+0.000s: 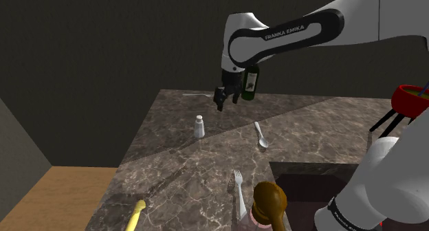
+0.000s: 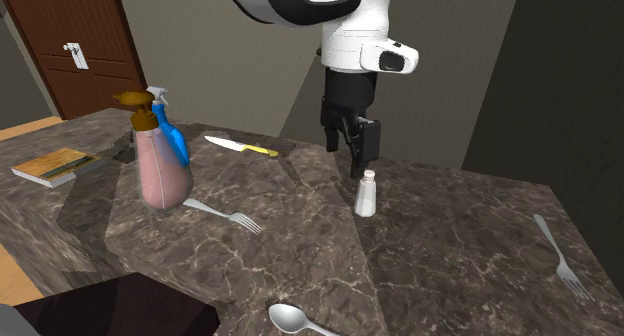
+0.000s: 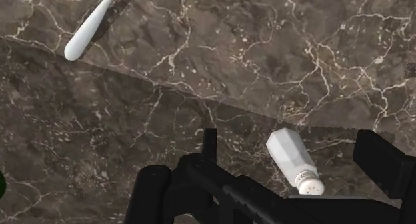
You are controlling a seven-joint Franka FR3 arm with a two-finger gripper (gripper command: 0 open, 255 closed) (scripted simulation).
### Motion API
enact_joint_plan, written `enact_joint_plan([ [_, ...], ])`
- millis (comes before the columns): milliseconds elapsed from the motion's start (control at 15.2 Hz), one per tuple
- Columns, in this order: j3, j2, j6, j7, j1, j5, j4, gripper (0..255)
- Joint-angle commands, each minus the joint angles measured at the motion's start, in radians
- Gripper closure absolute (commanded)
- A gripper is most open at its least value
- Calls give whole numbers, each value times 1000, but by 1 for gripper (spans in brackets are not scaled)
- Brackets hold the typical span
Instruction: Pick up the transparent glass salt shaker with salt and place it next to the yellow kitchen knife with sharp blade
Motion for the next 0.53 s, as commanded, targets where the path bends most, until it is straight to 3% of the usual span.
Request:
enact_joint_plan([
  [0,8,79,26,3,9,13,56,0],
  [462,31,334,75,0,30,49,270,0],
])
